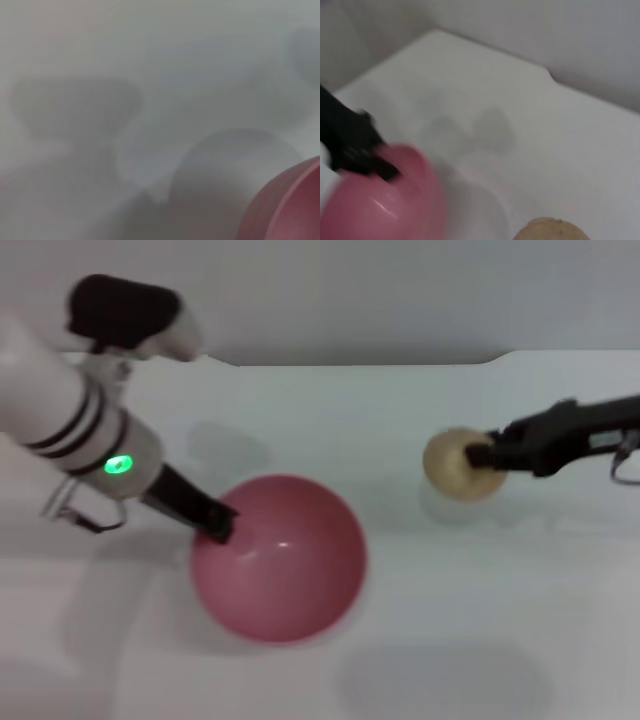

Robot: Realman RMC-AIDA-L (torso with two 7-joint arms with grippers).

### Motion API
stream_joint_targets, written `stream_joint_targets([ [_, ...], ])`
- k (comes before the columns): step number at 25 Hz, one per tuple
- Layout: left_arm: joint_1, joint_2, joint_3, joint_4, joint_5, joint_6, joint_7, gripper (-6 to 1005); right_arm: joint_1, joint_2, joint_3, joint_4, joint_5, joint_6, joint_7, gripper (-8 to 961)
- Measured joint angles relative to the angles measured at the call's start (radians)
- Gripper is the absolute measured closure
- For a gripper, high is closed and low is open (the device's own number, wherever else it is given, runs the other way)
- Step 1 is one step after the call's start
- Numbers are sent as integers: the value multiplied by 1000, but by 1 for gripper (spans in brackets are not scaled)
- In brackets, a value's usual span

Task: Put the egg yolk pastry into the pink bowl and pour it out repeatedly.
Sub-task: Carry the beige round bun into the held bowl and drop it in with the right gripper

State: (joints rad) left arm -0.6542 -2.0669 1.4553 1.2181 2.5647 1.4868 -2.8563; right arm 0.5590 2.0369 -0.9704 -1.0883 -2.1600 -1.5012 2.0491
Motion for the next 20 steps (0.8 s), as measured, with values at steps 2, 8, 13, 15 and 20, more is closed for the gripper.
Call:
stream_joint_targets([
  [2, -43, -2, 25, -40, -19, -24, 0, 999, -2, 12, 43, -65, 31, -58, -7, 741],
  [8, -128, -7, 64, -123, -69, -108, 3, 1000, -1, 28, -6, -124, 200, -118, -73, 788],
  [13, -146, -7, 66, -131, -106, -134, 15, 1000, 51, 29, -194, -18, 199, -84, -83, 831],
  [15, -145, -5, 66, -127, -108, -134, 16, 1000, 77, 30, -246, 29, 194, -62, -83, 838],
  [20, -132, 0, 59, -125, -108, -135, 27, 1000, 89, 33, -273, 29, 164, -23, -53, 829],
])
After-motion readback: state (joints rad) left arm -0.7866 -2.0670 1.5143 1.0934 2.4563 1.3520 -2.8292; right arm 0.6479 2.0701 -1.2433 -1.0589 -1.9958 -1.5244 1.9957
